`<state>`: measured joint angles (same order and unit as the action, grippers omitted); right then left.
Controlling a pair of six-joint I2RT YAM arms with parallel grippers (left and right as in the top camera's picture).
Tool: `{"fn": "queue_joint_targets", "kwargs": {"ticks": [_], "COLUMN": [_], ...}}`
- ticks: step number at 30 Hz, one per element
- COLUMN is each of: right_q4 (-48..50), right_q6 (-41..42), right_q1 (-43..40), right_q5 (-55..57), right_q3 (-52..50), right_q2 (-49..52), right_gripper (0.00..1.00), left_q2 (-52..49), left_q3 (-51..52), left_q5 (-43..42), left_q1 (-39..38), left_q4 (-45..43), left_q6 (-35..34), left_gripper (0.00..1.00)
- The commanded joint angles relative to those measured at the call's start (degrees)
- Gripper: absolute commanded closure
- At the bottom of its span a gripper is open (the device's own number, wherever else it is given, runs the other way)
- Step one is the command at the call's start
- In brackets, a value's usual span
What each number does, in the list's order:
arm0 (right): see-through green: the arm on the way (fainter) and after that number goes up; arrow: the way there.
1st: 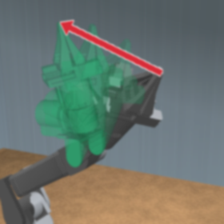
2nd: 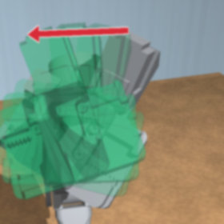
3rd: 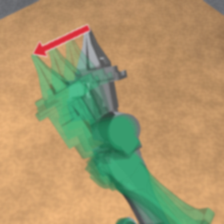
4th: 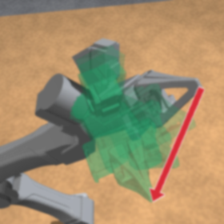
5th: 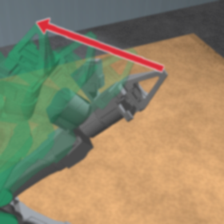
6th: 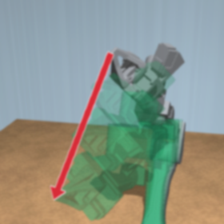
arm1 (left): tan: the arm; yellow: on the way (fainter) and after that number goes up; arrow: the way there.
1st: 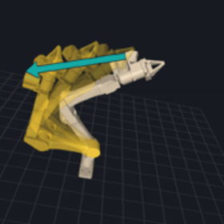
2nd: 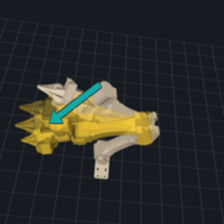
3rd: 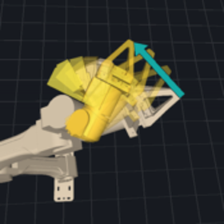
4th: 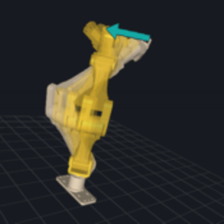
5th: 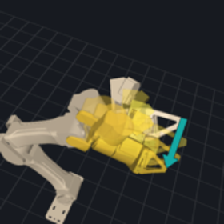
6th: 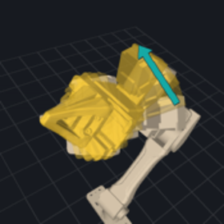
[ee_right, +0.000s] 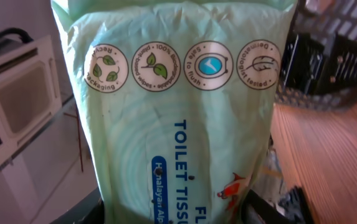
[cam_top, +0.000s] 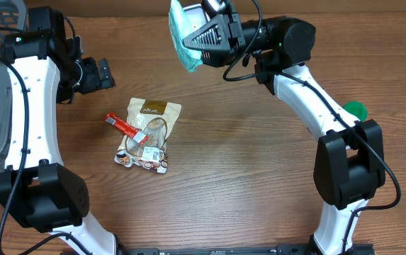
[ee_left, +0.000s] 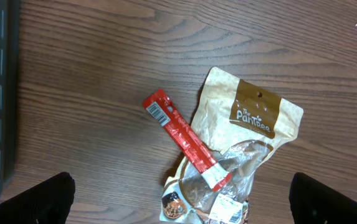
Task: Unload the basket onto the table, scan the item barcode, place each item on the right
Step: 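Carry the tissue pack to the white scanner and hold it there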
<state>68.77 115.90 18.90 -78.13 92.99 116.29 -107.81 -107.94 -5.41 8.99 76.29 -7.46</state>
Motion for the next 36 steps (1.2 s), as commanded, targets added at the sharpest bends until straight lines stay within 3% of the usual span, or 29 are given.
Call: {"fn": "queue_joint_targets", "kwargs": {"ticks": [1,16,19,24,30,36], "right_q4": [0.6,0.6,0.6,0.6,0.6,0.6], "right_q6": [8.0,8.0,8.0,8.0,8.0,5.3], "right_q1": [-1.0,-2.7,-3.6,-5.3,-6.0,-5.5], "right_q5": [4.7,14.1,14.6,15.1,9.9,-0.1], "right_q3": [1.0,1.0,1.0,1.0,1.0,1.0], "right_q2": [-2.3,-3.0,-3.2,-3.5,-3.5,-3.5], "right_gripper": [0.48,0.47,0.43,0.46,0.55,0.55], "left_q2": [0.3,0.3,0.3,0.3,0.3,0.3], "left_q3": [0.1,0.1,0.1,0.1,0.1,0.1], "left_q5": [-0.4,-0.4,-0.4,-0.4,-0.4,-0.4], "left_q1": [-0.4,-0.4,-0.4,-0.4,-0.4,-0.4], "left_q4": [-0.1,-0.1,-0.1,-0.1,-0.1,-0.1], "left_q6": [0.7,0.7,0.7,0.7,0.7,0.7], "left_gripper": [0.00,0.00,0.00,0.00,0.00,0.00]}}
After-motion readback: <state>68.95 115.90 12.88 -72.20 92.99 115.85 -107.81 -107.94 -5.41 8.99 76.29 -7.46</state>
